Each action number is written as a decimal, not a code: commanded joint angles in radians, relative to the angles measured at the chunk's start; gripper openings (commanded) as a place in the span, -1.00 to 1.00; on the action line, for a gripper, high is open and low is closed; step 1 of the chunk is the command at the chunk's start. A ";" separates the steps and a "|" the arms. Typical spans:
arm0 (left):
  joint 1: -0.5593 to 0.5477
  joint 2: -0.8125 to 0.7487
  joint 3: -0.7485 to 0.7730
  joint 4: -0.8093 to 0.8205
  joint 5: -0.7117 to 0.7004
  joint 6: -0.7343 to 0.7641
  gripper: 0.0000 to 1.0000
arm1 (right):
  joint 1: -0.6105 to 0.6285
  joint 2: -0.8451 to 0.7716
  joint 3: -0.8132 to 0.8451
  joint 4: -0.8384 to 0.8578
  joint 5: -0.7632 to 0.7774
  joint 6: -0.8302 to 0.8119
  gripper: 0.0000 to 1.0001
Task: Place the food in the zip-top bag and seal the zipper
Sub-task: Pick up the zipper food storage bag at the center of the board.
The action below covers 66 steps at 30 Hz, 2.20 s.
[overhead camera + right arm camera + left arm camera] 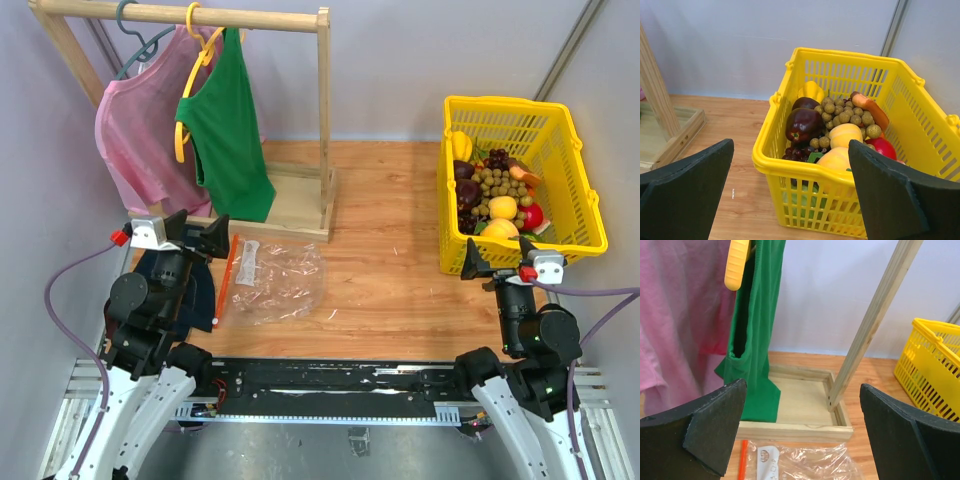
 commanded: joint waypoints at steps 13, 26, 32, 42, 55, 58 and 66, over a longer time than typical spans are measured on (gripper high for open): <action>0.011 0.184 0.098 -0.116 -0.026 -0.066 0.99 | -0.016 -0.027 -0.003 0.055 -0.067 0.043 0.97; 0.012 0.545 0.116 -0.338 -0.130 -0.297 0.93 | 0.029 -0.038 -0.012 0.047 -0.099 0.036 0.97; 0.024 0.728 0.114 -0.370 -0.045 -0.292 0.93 | 0.057 -0.042 -0.011 0.039 -0.101 0.031 0.97; 0.061 0.946 0.096 -0.347 0.101 -0.322 0.63 | 0.080 -0.070 -0.018 0.037 -0.087 0.022 0.97; 0.061 1.077 0.098 -0.314 0.145 -0.309 0.34 | 0.102 -0.082 -0.021 0.034 -0.074 0.020 0.97; 0.059 1.103 0.098 -0.304 0.155 -0.304 0.24 | 0.104 -0.081 -0.020 0.034 -0.078 0.021 0.97; 0.039 1.137 0.101 -0.292 0.138 -0.301 -0.19 | 0.111 -0.064 -0.012 0.025 -0.097 0.029 0.97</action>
